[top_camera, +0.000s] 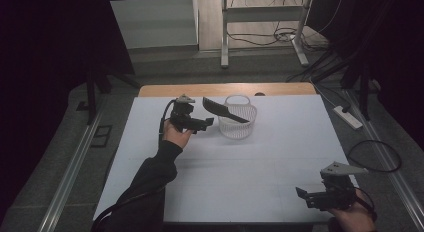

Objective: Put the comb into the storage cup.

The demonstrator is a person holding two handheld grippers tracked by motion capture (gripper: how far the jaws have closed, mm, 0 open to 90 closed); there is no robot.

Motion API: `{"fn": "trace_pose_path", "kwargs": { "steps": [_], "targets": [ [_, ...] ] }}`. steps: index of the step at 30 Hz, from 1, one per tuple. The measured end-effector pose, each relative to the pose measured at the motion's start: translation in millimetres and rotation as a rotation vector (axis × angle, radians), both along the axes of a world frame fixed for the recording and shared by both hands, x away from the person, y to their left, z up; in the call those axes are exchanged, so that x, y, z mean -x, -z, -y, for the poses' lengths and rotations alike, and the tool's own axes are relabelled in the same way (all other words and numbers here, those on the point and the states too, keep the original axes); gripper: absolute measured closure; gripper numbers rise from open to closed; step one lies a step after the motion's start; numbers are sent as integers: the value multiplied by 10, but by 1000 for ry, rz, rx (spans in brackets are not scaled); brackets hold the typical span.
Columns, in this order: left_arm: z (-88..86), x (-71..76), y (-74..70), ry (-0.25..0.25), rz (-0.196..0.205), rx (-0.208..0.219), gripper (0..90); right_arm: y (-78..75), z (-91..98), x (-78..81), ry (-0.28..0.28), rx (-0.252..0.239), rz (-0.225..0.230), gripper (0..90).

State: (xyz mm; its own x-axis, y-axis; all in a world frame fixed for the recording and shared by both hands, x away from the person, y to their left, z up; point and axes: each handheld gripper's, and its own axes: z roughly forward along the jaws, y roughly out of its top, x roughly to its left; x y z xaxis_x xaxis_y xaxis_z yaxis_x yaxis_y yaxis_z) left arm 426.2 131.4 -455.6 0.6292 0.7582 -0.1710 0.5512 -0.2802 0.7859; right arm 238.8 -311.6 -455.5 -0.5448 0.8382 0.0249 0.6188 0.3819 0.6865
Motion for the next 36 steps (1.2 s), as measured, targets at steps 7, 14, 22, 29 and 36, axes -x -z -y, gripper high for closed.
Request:
{"fn": "trace_pose_path", "kwargs": {
  "steps": [7, 14, 22, 29, 36],
  "targets": [
    [-52, 58, -7, 1, 1, 27, 0, 0, -2, 1, 1, 1, 0, 1],
    [-87, 109, -2, 7, 6, 34, 0, -1, -3, 2, 2, 2, 0, 0],
    [-132, 154, -4, 18, 29, 78, 0, -4, -4, 9, -4, 2, 7, 0],
    [-154, 192, -27, 41, 30, 96, 0, -5, -3, 10, -11, -5, 5, 5],
    [-194, 211, -29, 62, 13, 113, 0, -5, -3, 7, -18, -10, 1, 5]
  ]
}}
